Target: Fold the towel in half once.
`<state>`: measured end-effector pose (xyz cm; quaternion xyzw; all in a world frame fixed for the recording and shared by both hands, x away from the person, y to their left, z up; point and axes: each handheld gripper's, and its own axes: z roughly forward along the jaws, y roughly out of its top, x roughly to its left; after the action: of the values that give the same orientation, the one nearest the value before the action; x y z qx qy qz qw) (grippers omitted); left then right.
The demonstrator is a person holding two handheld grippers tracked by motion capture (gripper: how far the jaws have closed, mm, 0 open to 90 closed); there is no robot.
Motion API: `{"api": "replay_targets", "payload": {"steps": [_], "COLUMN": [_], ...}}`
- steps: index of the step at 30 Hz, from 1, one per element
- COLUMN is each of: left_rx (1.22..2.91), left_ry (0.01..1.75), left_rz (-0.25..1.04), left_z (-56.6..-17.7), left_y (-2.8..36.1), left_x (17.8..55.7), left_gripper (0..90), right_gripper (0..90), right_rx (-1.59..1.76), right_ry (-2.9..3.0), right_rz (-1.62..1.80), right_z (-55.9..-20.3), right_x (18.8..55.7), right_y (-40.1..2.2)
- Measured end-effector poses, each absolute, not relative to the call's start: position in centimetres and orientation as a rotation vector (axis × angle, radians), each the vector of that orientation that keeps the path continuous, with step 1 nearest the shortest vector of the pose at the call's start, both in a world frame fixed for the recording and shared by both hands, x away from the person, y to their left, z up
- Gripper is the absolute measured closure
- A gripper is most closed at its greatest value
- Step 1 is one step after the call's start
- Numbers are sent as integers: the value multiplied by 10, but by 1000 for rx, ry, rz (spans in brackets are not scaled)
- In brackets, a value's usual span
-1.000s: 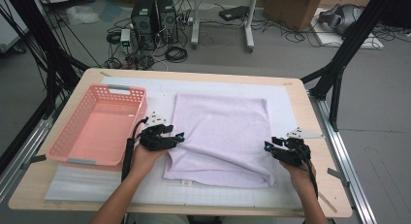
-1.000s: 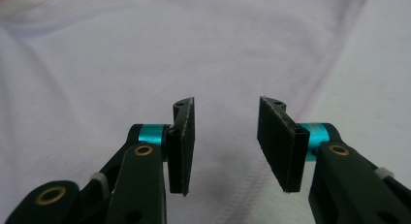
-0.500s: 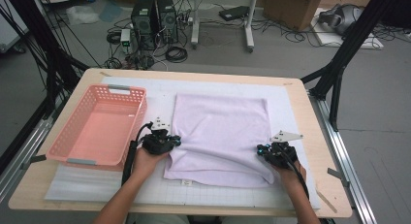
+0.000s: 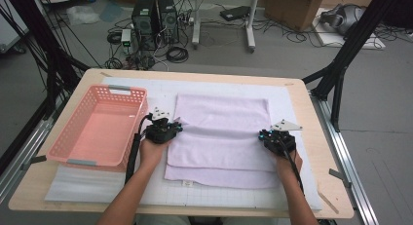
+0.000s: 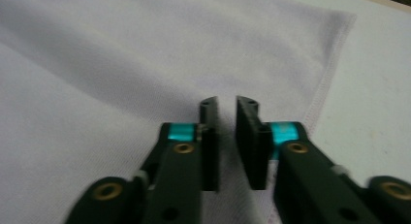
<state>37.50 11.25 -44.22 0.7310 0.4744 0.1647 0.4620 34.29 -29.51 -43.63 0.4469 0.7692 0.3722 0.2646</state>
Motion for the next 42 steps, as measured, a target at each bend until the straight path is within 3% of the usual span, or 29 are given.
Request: {"api": "replay_targets", "payload": {"steps": [2,6,19,33,38,42], "left_rx": [1800,1859,1845,1946,1988,1980], "left_ry": [1165,1094,1044,1039,1009,1001], "left_rz": [377,392,322,325,426,436], "left_z": [-439,-434,-439,-452,-450,-450], "left_y": [117,120,141,136,127,127], "left_x": [370,353,303,275,270,270], "left_gripper": [520,469,476,575,746,814], "right_gripper": [686,666,644,634,812,822], "right_rx": [1222,1211,1223,1230,1264,1283], "right_ry": [2072,2046,1988,2171,2180,2172], "right_rz": [1036,1087,1105,1017,991,995], "right_z": [-433,-428,-418,-442,-447,-447], "right_x": [337,319,268,241,242,242], "right_y": [-300,-309,-330,-313,-312,-313]}}
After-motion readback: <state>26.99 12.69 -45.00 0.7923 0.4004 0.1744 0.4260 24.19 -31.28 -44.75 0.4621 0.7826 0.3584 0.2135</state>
